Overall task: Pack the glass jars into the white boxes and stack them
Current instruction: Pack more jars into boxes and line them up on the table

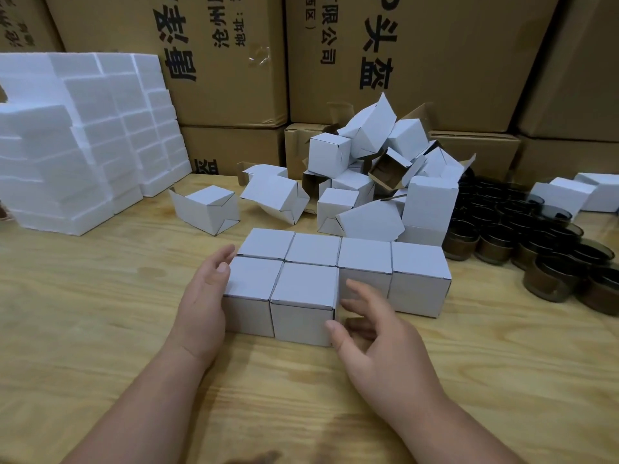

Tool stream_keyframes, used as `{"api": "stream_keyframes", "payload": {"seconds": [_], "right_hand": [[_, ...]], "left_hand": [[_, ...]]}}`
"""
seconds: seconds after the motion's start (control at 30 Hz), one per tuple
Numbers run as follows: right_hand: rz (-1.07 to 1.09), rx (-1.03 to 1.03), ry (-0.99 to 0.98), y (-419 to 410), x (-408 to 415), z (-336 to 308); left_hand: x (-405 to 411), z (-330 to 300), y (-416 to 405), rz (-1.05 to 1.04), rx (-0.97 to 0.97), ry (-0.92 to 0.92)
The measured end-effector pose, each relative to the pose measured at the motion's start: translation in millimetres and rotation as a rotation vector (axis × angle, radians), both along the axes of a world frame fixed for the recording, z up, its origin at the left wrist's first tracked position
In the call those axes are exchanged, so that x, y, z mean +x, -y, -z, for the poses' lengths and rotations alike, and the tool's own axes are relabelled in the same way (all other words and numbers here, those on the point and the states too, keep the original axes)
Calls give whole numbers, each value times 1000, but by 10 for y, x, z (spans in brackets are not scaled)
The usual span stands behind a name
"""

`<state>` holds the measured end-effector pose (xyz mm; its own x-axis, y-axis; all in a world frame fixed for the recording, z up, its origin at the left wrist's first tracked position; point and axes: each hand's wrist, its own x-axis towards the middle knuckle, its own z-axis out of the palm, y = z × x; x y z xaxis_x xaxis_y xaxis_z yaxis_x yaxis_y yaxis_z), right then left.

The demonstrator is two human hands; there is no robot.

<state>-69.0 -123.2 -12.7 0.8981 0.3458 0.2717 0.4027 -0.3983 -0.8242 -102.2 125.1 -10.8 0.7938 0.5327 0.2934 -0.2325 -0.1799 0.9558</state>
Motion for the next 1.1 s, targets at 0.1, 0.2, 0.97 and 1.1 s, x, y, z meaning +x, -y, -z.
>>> {"api": "stream_keyframes", "payload": {"seconds": [0.1,0.2,0.97,1.1], "right_hand": [[23,82,-57,248,6,12],[76,30,-40,631,74,6],[746,187,-57,1779,996,-15],[764,185,-56,1763,1011,-16]], "left_hand": [[-55,28,-9,-138,16,103],[-160,55,6,-347,255,266],[1604,-1145,1355,126,1211,-404],[1865,-1169,1345,149,1230,-454]]}}
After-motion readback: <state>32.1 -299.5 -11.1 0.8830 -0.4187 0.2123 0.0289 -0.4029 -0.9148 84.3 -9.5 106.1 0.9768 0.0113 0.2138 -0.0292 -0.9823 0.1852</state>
